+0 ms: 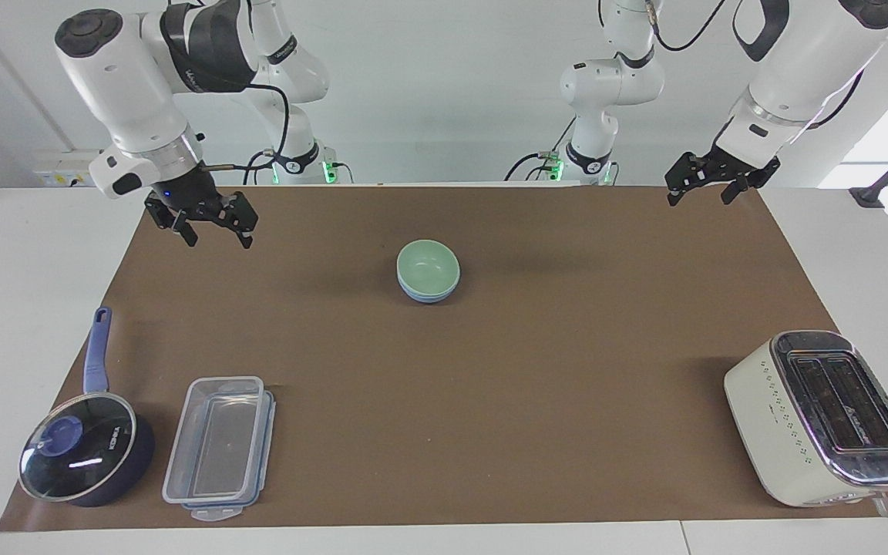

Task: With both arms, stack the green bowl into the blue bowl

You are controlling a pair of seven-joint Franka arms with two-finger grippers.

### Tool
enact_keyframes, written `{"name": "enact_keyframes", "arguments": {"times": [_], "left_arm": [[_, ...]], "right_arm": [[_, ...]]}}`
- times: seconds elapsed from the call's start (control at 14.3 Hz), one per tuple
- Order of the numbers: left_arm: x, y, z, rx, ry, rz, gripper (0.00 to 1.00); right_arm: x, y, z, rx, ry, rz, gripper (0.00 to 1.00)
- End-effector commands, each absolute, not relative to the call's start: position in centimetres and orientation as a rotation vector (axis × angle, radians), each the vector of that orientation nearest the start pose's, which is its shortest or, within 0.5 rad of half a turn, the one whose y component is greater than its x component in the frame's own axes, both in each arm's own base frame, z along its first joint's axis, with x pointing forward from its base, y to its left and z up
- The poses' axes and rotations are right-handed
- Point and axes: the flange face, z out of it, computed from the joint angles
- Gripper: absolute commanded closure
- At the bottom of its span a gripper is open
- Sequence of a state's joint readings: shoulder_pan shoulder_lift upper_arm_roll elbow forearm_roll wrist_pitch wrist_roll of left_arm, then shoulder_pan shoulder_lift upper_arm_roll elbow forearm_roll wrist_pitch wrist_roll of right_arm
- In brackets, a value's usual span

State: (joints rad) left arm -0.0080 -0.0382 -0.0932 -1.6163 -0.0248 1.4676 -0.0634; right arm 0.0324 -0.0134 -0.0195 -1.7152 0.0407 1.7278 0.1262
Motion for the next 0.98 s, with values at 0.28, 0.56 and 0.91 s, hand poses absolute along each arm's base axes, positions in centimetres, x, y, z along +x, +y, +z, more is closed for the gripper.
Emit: {"name": "enact_keyframes", "arguments": {"times": [0.28, 0.56, 0.91], "left_arm": [[52.7, -5.5, 62.2, -3.16, 0.056, 0.149, 0.0], [52.7, -5.5, 62.1, -3.16, 0.056, 0.151, 0.0], [52.7, -5.5, 62.1, -3.16, 0.056, 0.154, 0.0]], "right_arm": [[54.8, 0.2, 59.3, -3.149, 0.115, 0.055, 0.0], [53.7, 0.1, 59.0, -3.149, 0.088, 0.077, 0.0], [53.8, 0.2, 58.9, -3.148, 0.093, 0.065, 0.0]]}}
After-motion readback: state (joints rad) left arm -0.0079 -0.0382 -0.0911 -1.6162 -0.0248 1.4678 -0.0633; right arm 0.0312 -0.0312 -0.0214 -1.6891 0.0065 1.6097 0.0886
